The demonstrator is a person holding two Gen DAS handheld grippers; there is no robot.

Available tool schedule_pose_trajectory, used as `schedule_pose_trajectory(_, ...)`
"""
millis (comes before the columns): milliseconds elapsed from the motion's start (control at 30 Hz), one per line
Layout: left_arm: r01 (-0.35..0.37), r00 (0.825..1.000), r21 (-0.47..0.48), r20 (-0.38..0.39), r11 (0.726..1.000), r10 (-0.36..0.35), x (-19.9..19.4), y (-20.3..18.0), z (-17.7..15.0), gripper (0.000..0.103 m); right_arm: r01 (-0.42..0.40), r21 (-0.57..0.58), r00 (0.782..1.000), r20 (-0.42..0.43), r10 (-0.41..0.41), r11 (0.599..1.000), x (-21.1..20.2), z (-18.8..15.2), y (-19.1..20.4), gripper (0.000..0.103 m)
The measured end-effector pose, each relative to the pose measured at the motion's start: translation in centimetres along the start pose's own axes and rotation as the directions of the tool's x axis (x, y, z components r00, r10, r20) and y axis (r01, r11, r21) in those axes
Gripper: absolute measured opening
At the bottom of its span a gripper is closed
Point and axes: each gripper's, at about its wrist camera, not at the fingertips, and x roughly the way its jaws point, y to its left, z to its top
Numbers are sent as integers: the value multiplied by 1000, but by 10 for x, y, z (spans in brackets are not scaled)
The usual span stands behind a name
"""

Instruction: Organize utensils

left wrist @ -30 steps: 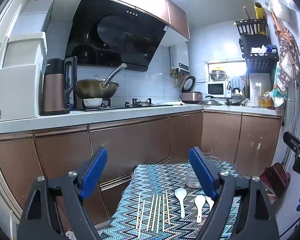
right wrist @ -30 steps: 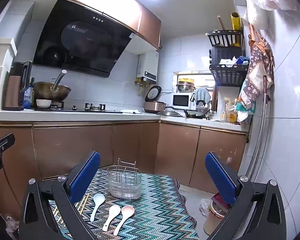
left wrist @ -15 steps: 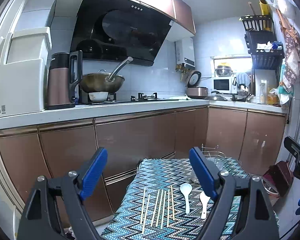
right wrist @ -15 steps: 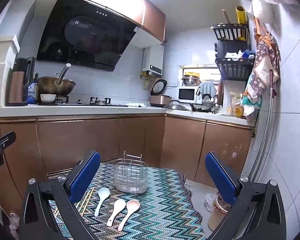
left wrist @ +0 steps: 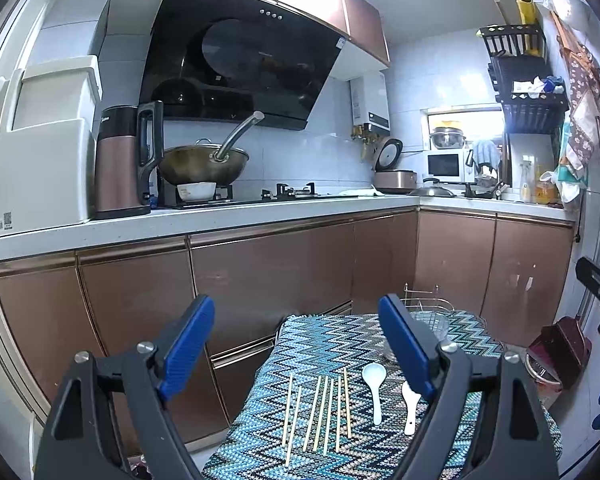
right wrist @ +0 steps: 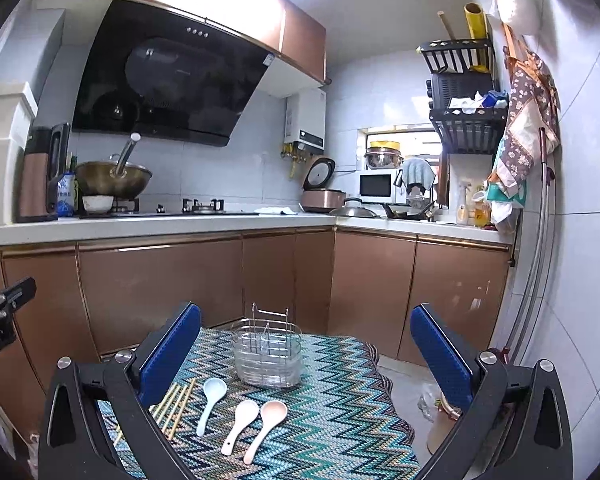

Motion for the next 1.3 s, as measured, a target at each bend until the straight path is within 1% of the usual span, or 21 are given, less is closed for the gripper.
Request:
schedule_pose_trajectory(233, 28, 1000, 1, 10, 1000, -28, -2, -1, 0, 84, 5, 16, 1000, 19, -6, 1000, -3, 1, 1, 103)
schedule_pose_trajectory(400, 38, 999, 5, 12, 999, -38, -3, -2, -1, 84, 37, 7, 999, 25, -37, 999, -6, 0, 3, 103)
schedule_pose_trajectory(500, 37, 999, 1, 14, 999, -37, -4, 0, -1, 84, 42, 16, 999, 27, -42, 999, -7, 1, 1, 103)
schedule_pose_trajectory(767, 27, 999, 3, 26, 1000, -27, -5, 1, -3, 84, 69, -30, 997, 27, -68, 997, -7, -3, 7, 103)
schedule_pose_trajectory(900, 26, 999, 4, 32, 1000, -26, -5, 1, -2, 84, 73, -29, 996, 57, -71, 997, -12, -2, 6, 103)
schedule_pose_trajectory(1067, 22, 999, 8, 38, 1000, -22, -6, 1, -2, 84, 83, 2, 991, 107, -83, 997, -19, 0, -1, 103)
schedule_pose_trajectory(1300, 14, 999, 16, 50, 1000, -15, -7, 3, 0, 84, 83, 41, 989, 122, -87, 996, -20, 3, -8, 103)
